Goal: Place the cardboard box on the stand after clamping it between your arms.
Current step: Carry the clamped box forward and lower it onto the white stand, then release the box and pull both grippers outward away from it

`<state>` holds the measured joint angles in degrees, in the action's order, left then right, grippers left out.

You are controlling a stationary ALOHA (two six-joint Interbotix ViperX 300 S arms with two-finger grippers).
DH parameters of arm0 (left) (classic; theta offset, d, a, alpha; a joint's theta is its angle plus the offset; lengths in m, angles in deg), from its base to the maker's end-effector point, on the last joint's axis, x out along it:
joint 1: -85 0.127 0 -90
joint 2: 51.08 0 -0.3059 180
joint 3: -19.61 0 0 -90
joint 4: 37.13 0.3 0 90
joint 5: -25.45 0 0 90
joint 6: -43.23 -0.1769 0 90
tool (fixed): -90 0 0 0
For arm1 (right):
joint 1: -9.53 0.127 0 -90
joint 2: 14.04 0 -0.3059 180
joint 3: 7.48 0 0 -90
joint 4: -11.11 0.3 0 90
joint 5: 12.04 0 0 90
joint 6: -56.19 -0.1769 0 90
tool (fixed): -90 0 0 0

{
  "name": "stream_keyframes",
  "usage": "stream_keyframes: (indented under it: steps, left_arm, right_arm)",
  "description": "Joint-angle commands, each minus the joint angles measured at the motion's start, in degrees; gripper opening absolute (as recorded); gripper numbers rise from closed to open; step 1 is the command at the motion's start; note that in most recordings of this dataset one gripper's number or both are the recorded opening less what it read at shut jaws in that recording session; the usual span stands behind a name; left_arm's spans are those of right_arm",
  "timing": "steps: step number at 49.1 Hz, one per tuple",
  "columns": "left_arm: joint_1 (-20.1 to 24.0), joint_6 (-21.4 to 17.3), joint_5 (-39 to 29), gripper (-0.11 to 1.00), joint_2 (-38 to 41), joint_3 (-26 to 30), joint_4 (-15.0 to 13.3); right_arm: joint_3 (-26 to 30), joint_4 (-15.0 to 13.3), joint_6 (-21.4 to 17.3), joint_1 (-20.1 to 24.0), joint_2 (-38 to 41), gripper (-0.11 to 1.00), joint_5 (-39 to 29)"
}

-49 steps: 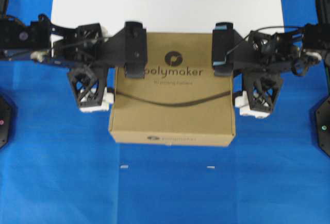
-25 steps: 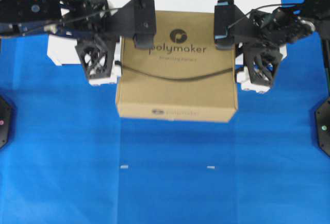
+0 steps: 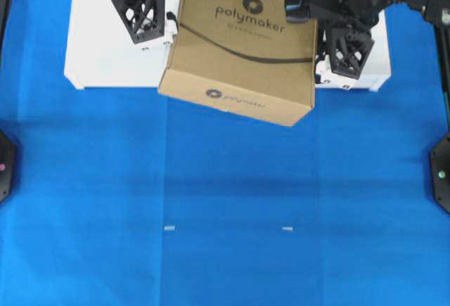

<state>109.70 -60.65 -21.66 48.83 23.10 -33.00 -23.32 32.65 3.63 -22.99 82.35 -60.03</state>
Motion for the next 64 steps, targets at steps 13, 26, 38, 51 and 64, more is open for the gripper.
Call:
stream_keyframes:
  steps: [13, 26, 38, 51, 64]
  left_arm:
    - [0.88, -1.14, 6.59, 0.84, 3.69, 5.19, -1.23]
    - [2.64, -1.76, 6.68, 0.84, 5.27, 6.50, -1.23]
    - [3.60, -1.85, 7.12, 0.84, 6.50, 9.32, -1.23]
    - [5.80, -2.02, 8.96, 0.84, 7.65, 10.72, -1.23]
    - [7.12, -2.02, 9.76, 0.84, 9.40, 7.82, -1.23]
  right_arm:
    - [18.98, 10.20, 5.71, -0.88, 2.37, 0.99, 1.32]
    - [22.85, 12.74, 10.02, -3.43, 5.01, 0.99, -2.37]
    - [22.68, 12.74, 11.87, -4.66, 7.21, 0.99, -3.78]
    - [23.03, 12.74, 16.44, -6.33, 9.84, 0.99, -3.43]
    - [21.09, 12.22, 20.04, -7.65, 12.74, 0.99, -1.76]
